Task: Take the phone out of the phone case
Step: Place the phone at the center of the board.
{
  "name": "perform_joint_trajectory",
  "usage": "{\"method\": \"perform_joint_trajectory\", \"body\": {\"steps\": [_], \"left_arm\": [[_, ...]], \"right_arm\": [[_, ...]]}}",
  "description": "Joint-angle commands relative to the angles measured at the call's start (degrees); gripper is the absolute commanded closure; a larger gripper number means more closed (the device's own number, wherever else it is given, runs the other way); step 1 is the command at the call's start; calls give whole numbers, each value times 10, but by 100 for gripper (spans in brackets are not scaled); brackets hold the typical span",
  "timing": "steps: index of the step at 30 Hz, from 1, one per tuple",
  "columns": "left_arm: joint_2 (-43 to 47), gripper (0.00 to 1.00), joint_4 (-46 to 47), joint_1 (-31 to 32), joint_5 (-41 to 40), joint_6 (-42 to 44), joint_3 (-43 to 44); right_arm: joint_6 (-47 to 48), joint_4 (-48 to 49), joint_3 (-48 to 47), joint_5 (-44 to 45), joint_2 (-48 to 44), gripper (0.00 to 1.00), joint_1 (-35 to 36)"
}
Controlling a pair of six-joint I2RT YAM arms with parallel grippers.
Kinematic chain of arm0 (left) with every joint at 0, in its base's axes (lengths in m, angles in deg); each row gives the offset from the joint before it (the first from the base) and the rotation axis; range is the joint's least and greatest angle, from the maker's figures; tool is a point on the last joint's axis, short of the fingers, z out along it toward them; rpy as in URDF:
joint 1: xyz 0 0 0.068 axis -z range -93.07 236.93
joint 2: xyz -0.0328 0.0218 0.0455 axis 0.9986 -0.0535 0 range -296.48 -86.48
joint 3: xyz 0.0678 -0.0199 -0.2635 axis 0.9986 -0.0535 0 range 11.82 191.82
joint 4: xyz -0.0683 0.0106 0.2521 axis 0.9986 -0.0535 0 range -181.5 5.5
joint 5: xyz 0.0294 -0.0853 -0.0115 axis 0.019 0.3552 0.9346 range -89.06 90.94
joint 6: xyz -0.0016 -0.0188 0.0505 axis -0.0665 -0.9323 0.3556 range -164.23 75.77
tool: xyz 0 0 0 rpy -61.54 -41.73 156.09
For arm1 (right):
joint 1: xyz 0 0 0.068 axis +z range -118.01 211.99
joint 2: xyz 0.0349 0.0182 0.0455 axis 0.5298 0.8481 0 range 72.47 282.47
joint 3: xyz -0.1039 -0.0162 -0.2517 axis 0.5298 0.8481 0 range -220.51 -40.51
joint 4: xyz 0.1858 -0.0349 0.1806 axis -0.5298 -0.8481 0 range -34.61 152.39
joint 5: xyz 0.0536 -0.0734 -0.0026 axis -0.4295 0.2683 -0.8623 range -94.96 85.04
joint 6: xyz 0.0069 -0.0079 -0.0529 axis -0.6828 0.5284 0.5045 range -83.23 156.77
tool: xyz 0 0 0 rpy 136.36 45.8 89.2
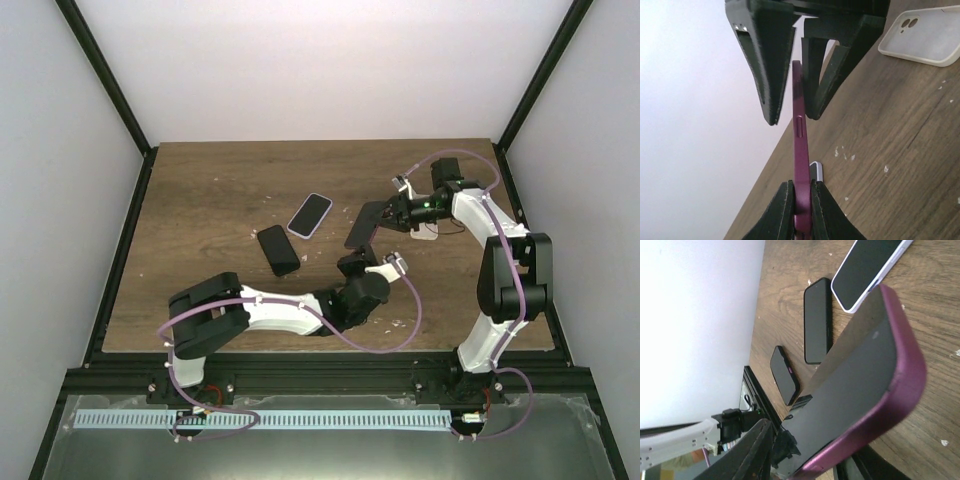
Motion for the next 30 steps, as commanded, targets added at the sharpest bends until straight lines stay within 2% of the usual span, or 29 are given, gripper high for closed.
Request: {"method": "perform_joint_trajectory", "body": {"steps": [1,3,4,7,10,12,14,20,23,24,25,30], "left_arm": [[-9,100,57,20,8,46,20],[-11,100,59,21,7,47,19],[-11,96,62,21,6,47,18],[-7,71,68,21,6,42,8],[0,49,57,21,7,20,-6],[8,39,50,20,9,-3,-21],[22,32,22,20,19,-39,-33],[90,28,-152,-6,86,-239,-66],[148,28,-248,-50,190,-369,-84],[172,28,-265,-64,247,-396,-95],[194,29,-275,-75,271,-416,-107],[280,29,-310,-121,355,-482,-153]], "right_arm": [[-6,31,-1,-45,1,72,6],[-5,34,0,-41,0,77,6],[-4,35,-1,-39,-2,79,7],[1,37,-3,-38,-5,88,4],[3,45,-4,-27,-13,92,2],[-2,62,-2,-13,-26,95,0],[-8,81,0,-2,-38,98,-3],[19,110,-8,61,-32,99,-17],[54,82,-32,92,-10,99,-18],[61,67,-44,105,-1,98,-19],[67,52,-58,119,6,97,-19],[112,-2,-111,142,49,95,-20]]}}
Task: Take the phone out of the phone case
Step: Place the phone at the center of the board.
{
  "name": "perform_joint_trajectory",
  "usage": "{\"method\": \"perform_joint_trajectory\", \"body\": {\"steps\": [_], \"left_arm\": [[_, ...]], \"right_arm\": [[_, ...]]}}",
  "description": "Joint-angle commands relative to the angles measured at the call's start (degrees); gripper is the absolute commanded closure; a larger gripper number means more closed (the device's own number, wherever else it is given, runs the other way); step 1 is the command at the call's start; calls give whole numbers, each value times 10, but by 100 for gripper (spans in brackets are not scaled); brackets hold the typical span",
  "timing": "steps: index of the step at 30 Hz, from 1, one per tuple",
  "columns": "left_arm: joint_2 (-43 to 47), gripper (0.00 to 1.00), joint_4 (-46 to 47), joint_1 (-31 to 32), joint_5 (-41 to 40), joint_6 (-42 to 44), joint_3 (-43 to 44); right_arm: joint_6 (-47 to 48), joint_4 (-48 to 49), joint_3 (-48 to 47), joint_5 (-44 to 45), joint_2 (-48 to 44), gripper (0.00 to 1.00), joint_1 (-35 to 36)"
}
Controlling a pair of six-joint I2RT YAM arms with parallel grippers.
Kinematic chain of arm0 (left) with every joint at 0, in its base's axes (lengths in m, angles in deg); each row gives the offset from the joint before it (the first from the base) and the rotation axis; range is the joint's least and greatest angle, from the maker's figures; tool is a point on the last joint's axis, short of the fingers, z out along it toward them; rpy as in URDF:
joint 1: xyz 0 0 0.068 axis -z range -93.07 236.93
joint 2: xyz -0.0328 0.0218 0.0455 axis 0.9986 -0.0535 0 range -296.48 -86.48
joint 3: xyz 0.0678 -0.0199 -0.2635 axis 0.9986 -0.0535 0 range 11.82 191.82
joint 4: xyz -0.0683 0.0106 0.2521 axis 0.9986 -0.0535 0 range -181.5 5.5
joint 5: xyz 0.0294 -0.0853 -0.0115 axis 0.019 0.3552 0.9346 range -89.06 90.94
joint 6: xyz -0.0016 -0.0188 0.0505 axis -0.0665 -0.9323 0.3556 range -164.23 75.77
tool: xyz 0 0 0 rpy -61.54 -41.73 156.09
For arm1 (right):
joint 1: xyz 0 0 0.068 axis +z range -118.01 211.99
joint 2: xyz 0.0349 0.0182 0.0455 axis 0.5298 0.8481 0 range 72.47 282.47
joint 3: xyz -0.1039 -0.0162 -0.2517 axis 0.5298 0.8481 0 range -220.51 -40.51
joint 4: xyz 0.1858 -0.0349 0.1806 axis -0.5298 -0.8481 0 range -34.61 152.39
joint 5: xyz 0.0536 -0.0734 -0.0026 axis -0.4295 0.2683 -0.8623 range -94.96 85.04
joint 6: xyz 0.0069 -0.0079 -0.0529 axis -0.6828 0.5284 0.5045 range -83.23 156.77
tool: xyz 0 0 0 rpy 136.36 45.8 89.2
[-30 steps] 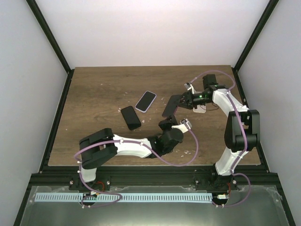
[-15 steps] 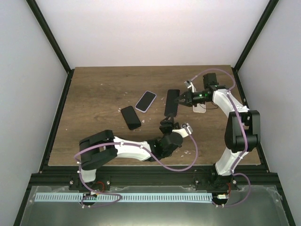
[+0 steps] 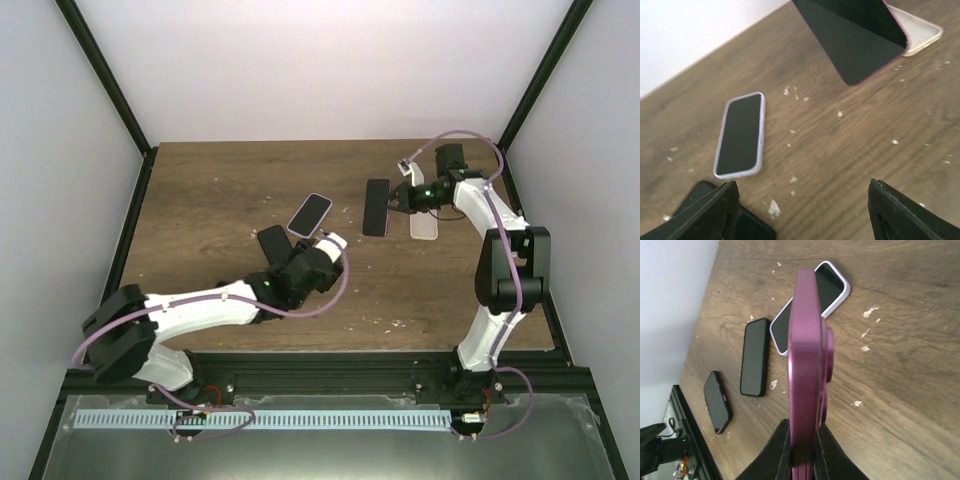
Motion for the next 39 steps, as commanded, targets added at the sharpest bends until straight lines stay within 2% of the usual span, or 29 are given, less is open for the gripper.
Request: {"method": "perform_joint_trajectory", "body": {"steps": [1,11,25,39], "left_arm": [[49,30,-69,-35,128,-117,-29],[88,31,-62,-112,183,-158,-60],[107,31,-65,-134,188,-191,-76],[87,27,-54,-170,198,-214,-69]], "right_arm": [[54,-49,-62,23,35,95,-3],[59,-92,-125,-26,161,95,-3],[70,-151,-251,-127,318,94,8],[42,-140,-315,-18,387,88,20]]}}
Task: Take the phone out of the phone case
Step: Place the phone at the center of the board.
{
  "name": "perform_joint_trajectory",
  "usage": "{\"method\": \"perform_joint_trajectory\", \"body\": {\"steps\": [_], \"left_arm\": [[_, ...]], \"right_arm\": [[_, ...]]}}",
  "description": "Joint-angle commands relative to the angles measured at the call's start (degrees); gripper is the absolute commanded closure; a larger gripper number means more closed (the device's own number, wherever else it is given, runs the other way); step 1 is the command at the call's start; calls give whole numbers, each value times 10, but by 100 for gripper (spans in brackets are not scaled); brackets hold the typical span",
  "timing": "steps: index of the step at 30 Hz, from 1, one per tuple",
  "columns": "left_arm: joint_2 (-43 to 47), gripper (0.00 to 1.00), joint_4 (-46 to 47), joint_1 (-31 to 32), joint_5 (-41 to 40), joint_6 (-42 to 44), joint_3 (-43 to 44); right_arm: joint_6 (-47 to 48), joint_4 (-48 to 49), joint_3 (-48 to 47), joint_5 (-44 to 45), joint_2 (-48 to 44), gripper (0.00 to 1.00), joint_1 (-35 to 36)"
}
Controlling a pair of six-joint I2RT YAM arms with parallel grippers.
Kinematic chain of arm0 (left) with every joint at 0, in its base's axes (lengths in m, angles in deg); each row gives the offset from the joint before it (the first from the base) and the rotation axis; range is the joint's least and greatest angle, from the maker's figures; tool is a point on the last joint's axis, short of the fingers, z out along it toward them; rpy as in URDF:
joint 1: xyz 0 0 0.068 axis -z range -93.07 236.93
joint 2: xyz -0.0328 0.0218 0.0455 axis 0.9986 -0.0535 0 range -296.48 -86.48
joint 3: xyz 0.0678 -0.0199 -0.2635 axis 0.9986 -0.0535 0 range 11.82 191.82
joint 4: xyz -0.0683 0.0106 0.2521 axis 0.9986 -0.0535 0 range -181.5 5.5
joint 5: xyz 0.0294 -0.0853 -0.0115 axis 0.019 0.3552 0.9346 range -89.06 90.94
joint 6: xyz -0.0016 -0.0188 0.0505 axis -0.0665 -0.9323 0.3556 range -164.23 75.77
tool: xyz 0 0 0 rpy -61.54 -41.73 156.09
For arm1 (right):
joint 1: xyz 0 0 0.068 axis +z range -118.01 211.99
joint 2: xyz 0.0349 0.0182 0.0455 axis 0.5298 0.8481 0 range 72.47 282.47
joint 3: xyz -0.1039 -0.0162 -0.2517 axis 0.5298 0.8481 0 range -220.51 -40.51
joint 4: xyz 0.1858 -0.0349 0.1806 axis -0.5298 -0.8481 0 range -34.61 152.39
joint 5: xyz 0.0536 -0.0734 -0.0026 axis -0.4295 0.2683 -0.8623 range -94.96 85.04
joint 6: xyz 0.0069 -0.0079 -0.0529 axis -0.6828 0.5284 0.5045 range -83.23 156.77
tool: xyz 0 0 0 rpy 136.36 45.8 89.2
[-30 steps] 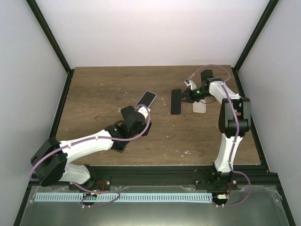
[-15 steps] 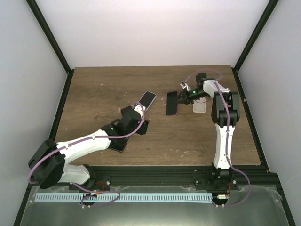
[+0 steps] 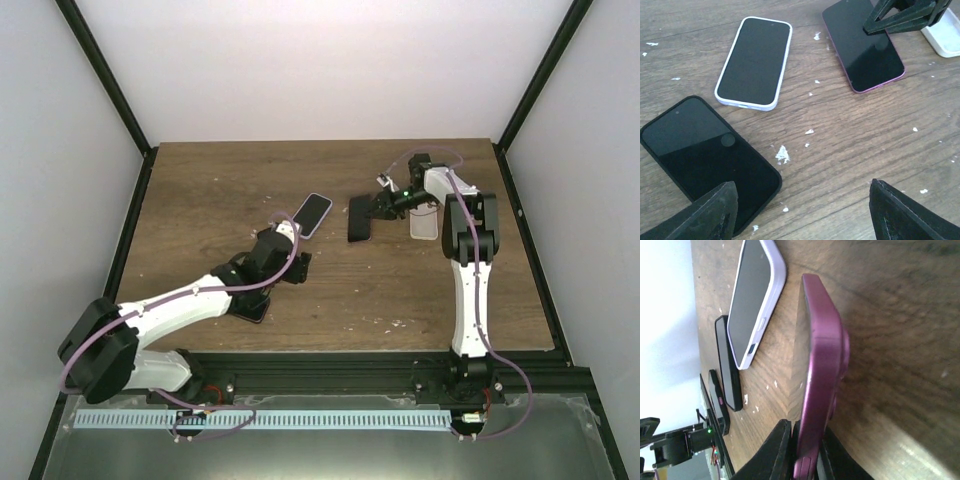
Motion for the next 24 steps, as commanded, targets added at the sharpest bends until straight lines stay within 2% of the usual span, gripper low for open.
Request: {"method": "perform_joint_trajectory", "body": {"steps": [1,9,13,16,18,22,24], "left_arm": [[-20,26,11,-26,6,-13,21],[-114,18,-8,-82,27,-9,96],[-183,13,-75,-101,15,21,177],[-247,9,-114,-113,34,56,250],[-300,1,-158,-126,59,73,311],[-398,0,-240,-141,88,95,428],[-436,0,-261,-145,93,106,472]], "right_arm": [[-4,8,-50,62,43,87,3],[1,6,-49,110,25,55,2],[11,8,-12,116,-26,46,-9],[16,54,66,152,-100,37,-21],[25,101,136,178,-187,35,-23],[42,213,314,174,-353,32,-23],[52,263,398,163,-429,24,-23]]}}
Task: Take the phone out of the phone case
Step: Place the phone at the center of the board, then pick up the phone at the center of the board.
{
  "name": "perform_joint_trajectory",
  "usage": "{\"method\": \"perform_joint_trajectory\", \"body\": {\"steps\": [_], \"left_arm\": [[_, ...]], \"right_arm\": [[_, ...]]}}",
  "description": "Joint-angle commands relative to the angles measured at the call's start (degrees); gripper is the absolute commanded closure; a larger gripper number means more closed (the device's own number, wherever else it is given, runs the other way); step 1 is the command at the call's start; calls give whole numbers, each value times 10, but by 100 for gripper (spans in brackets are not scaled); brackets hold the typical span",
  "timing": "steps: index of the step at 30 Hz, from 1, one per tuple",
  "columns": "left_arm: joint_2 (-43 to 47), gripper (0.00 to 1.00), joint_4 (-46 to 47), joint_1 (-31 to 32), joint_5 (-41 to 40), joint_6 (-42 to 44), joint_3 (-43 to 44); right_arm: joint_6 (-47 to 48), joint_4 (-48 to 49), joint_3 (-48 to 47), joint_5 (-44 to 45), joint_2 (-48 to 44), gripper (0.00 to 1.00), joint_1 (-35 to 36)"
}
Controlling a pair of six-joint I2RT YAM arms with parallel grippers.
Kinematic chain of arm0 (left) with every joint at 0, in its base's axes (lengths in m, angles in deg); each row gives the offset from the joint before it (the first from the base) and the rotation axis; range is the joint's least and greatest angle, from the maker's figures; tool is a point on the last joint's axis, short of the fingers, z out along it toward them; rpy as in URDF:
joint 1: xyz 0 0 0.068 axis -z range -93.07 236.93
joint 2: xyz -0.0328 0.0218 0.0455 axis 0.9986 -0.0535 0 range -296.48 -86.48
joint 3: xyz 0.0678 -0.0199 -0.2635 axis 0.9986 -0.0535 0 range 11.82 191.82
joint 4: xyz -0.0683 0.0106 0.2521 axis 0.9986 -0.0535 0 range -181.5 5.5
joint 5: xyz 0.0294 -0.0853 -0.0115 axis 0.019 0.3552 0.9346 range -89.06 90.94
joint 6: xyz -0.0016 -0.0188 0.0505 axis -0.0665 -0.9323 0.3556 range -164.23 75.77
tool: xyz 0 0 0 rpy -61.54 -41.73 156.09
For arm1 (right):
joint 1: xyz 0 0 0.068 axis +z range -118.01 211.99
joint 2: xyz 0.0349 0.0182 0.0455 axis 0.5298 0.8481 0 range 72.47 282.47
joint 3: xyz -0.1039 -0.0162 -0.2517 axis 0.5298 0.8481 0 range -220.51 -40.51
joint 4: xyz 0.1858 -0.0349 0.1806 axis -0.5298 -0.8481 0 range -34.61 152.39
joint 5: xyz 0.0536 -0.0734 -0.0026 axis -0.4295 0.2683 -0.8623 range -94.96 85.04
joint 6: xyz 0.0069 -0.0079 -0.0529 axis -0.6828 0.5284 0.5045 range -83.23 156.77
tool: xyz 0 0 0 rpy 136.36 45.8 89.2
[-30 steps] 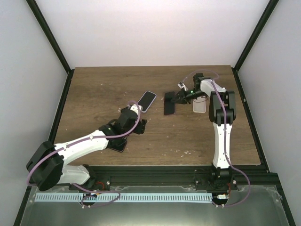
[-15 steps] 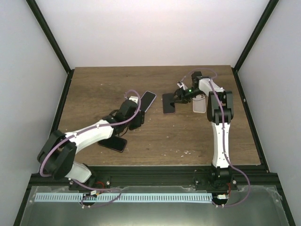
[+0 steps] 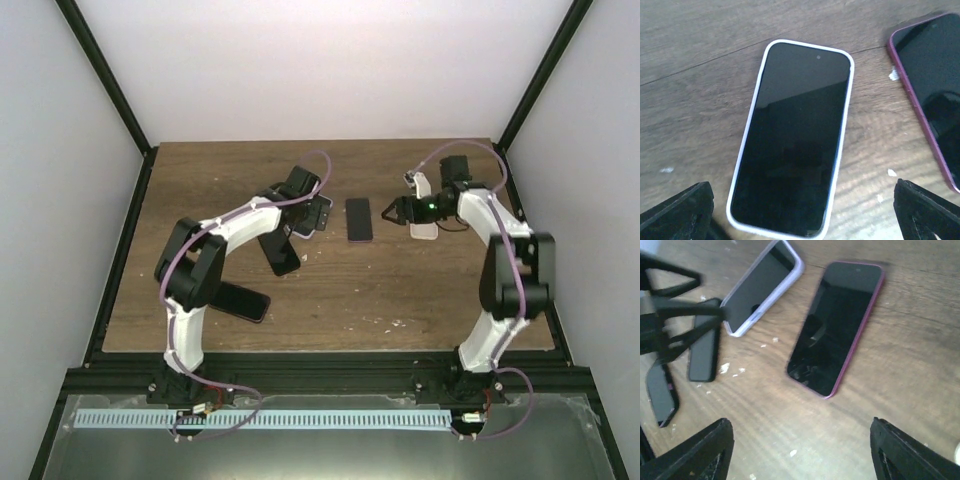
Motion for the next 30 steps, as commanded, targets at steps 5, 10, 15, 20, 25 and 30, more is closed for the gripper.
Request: {"method": "perform_joint_trajectory", "body": {"steps": [5,10,15,20,25,30], "left_arm": [[-132,0,-147,-17,8,54,163],[-171,0,-156,-25,17,72,199],[-212,0,-190,-28,17,84,252],[-234,4,-200,-29,28,89,271],[-240,19,-218,-29,32,86,270],[-220,30,-237,-24,30,76,246]], "right_arm": [[54,196,244,-22,-226,4,-6],[37,165,202,-68,-216,0,-37],[35,177,169,8,-289,0,-43],[9,201,192,18,-317,0,-43],[0,213,235,-5,-308,0,-43],[0,222,244,1,-309,0,-46]]}}
